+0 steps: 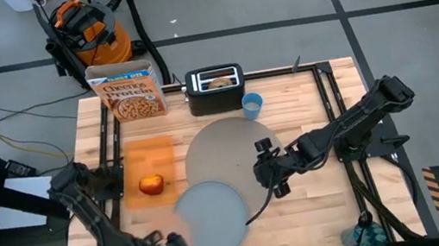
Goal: Arrange a breakfast setting
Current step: Put the orange bowl on the gray table mat
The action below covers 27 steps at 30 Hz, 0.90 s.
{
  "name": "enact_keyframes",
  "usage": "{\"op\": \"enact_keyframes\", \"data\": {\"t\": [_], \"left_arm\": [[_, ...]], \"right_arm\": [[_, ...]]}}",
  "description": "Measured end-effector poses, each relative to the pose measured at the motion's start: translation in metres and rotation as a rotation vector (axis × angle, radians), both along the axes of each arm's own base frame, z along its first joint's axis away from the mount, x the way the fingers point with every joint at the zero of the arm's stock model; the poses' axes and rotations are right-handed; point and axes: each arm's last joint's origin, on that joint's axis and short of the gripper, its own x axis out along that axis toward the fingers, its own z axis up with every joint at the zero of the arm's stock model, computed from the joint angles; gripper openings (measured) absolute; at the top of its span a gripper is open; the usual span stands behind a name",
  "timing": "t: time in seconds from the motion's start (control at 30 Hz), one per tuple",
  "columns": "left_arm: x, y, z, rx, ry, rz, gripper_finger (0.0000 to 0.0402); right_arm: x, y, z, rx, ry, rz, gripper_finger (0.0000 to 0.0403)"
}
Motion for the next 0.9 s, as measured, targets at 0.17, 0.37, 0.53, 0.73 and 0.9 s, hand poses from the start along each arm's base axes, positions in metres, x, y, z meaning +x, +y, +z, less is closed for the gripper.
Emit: {"op": "enact_keyframes", "data": {"t": [0.17,0.37,0.53,0.73,0.9], "left_arm": [[0.033,0.029,0.012,0.238,-0.197,-0.173,0.0015],[0.083,0.086,-0.003,0.447,-0.217,-0.376,0.0015],[0.118,0.141,-0.03,0.522,-0.206,-0.534,0.0015],[0.138,0.202,-0.073,0.464,-0.196,-0.621,0.0015],[0.144,0.234,-0.096,0.517,-0.228,-0.665,0.0015]], "right_arm": [[-0.014,0.001,0.004,-0.009,0.037,-0.079,0.0169],[-0.027,0.017,0.006,0.047,0.046,-0.125,0.0169],[-0.036,0.032,0.005,0.084,0.033,-0.149,0.0169],[-0.039,0.044,0.008,0.065,-0.039,-0.152,0.0169],[-0.036,0.046,0.009,0.081,-0.082,-0.152,0.0169]]}}
